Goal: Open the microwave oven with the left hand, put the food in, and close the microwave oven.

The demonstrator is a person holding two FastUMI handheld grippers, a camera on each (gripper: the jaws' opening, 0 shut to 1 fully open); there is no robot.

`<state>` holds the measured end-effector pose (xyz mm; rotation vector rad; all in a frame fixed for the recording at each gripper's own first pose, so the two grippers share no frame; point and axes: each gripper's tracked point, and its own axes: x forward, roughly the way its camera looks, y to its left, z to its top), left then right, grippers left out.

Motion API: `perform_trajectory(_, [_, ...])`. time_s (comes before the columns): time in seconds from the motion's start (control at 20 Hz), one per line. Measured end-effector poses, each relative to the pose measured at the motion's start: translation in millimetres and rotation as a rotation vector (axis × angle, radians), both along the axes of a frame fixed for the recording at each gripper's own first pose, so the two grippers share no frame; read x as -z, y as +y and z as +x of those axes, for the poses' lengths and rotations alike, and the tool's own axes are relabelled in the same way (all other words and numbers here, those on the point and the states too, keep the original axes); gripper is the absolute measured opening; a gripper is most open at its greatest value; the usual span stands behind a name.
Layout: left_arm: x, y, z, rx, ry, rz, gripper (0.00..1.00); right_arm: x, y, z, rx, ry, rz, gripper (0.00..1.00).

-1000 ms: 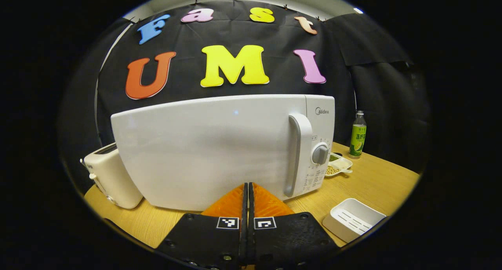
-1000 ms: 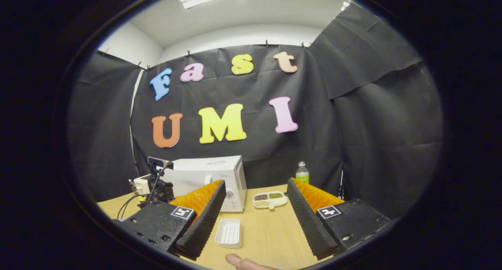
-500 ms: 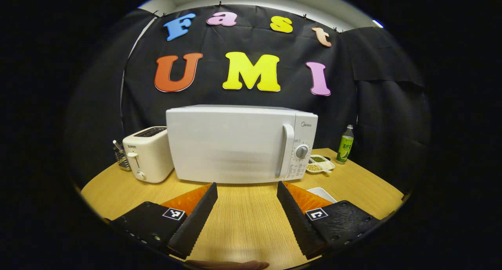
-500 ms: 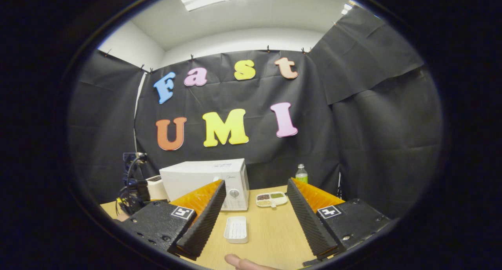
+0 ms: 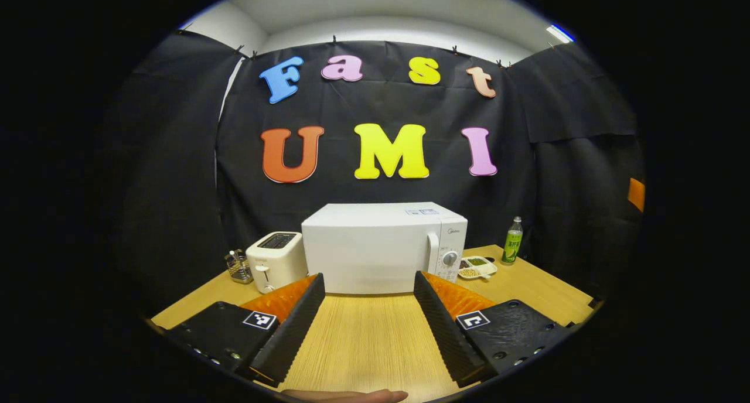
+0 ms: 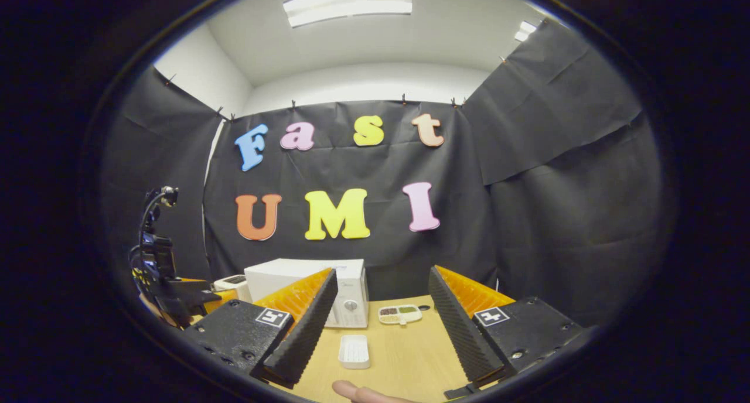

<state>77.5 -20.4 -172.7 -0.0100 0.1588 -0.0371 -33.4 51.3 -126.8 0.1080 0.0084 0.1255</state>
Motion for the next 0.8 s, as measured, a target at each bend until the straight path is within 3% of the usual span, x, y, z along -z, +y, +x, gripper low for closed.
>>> perform_trajectory(0.15, [-25,4,-24,-0.013,-0.024,0.013,0.95,-11,-2,-10,0.007,-0.020,-0.015,0.91])
perform_trajectory(0.2, [-31,6,-33,-0.018,-0.023,0.013,0.95,-15,-2,-12,0.006,-0.026,-0.018,0.99])
perform_trajectory(0.8, [-78,26,-113,-0.083,-0.127,-0.003,0.95,-36,0,-40,-0.007,-0.020,-0.059,0.99])
